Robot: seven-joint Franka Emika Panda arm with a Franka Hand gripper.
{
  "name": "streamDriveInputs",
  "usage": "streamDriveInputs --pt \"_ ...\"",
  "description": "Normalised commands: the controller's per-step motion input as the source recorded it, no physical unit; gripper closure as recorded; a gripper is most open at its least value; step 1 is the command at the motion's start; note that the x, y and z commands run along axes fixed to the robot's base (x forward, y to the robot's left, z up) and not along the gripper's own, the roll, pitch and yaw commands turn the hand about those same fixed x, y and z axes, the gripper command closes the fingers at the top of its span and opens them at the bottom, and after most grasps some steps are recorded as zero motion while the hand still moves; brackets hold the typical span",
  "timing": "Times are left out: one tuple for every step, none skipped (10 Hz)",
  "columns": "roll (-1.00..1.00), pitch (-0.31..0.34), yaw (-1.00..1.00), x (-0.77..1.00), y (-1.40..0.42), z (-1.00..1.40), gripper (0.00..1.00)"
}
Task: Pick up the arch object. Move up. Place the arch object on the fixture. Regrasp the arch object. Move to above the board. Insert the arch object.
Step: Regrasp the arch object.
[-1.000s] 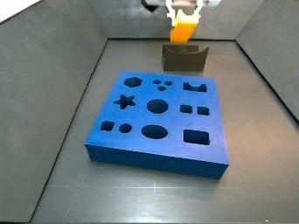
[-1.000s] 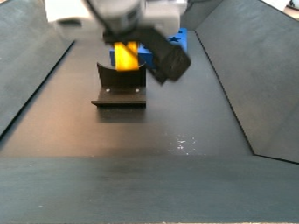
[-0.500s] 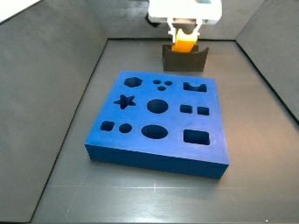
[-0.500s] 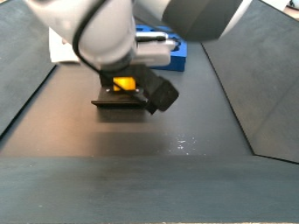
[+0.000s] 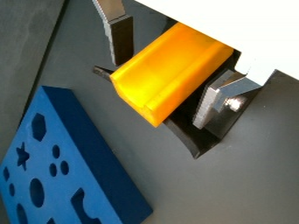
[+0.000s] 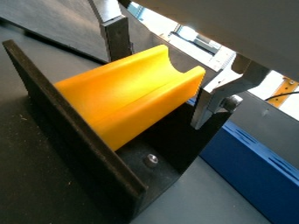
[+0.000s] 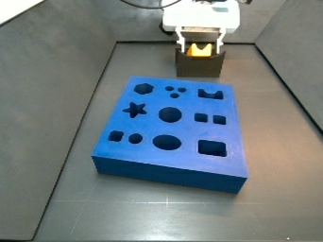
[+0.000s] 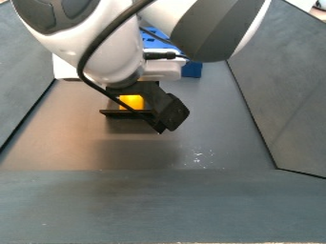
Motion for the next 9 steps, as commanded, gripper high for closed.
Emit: streamDriveInputs --pt "0.01 0.035 0.04 -0.01 0.00 1.00 0.00" --pt "0.02 0.046 0.04 -0.02 0.00 1.00 0.00" --pt "0.04 0.057 0.03 -0.03 0.00 1.00 0.00" --pt "0.04 0.075 0.01 -0.03 0.00 1.00 0.00" --pt "0.05 0.085 0.00 -0.03 0.00 1.00 0.00" --pt "0.05 0.089 -0.01 -0.03 0.00 0.96 0.00" --pt "0.05 0.092 -0.03 -0.03 0.00 0.73 0.00" --pt "0.05 0.088 -0.04 -0.03 0.01 0.64 0.00" --pt "0.05 0.079 -0.04 -0.03 0.00 0.45 0.00"
